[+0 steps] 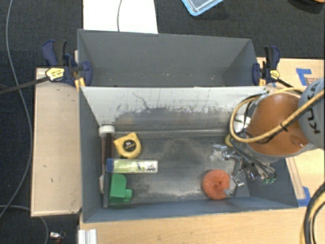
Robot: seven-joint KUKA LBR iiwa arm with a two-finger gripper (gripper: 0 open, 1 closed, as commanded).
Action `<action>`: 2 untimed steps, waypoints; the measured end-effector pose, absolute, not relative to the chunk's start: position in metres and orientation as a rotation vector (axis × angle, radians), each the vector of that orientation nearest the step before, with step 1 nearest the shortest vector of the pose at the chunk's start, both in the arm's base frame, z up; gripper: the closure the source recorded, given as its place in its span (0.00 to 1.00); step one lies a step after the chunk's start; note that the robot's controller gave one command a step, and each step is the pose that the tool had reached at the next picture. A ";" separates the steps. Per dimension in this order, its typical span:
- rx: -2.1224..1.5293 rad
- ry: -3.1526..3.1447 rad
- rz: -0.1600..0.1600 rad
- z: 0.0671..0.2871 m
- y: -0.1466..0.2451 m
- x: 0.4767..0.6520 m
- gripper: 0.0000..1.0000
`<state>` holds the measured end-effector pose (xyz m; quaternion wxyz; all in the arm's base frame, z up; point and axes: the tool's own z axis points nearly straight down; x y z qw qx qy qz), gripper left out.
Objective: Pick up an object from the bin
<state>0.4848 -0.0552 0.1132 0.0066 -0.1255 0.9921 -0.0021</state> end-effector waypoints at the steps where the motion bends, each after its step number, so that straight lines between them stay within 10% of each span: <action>1: -0.285 3.130 0.003 0.099 -0.040 0.476 0.00; 2: -0.465 3.090 -0.006 0.070 -0.048 0.482 0.00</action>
Offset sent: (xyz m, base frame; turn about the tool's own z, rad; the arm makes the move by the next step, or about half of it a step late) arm -0.0043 0.0073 -0.0432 -0.0485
